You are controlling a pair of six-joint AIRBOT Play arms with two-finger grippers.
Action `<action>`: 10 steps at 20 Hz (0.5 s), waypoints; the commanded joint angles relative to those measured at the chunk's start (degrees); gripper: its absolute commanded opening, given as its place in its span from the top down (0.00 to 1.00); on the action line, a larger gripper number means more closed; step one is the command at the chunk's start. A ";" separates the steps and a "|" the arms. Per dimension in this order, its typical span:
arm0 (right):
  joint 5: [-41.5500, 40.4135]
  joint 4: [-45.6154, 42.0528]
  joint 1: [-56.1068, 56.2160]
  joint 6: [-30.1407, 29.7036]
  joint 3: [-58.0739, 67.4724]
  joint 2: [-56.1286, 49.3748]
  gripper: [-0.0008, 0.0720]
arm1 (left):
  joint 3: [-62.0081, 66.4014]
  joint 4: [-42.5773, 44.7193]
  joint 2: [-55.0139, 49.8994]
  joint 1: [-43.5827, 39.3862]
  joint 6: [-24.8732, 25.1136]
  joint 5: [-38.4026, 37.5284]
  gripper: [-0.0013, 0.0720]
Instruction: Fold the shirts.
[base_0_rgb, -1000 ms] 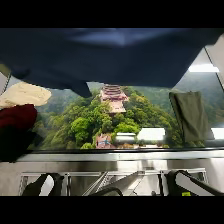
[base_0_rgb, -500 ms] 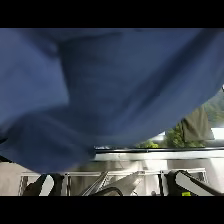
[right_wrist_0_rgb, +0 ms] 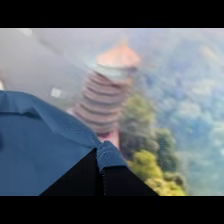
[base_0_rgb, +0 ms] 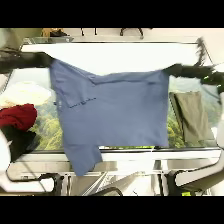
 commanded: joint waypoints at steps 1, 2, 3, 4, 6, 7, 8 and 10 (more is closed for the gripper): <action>-5.55 -0.55 0.72 -0.35 3.61 -13.97 0.97 | 9.40 5.22 -17.35 -1.36 -4.90 0.22 0.96; -6.14 -0.59 0.85 0.33 6.64 -16.72 0.97 | 13.75 6.38 -20.81 -1.42 -6.43 -0.35 0.96; -6.49 -0.59 0.94 0.33 9.38 -18.64 0.97 | 17.64 7.76 -23.28 -1.60 -7.65 -0.59 0.96; -6.91 -0.59 0.94 0.44 12.04 -20.22 0.97 | 19.98 8.90 -24.63 -1.68 -8.61 -0.28 0.96; -7.52 -0.61 0.81 0.74 14.88 -21.70 0.97 | 19.50 10.97 -24.74 -1.62 -9.22 2.25 0.96; -7.41 -0.70 0.70 0.74 14.97 -21.70 0.97 | 17.84 12.02 -24.11 -1.46 -9.99 3.63 0.96; -6.75 -0.90 0.70 0.76 14.97 -21.73 0.97 | 16.17 11.89 -23.34 -1.14 -9.94 4.09 0.96; -4.81 -3.06 0.72 1.70 14.97 -21.68 0.97 | 15.30 13.09 -23.02 -0.81 -10.01 1.88 0.96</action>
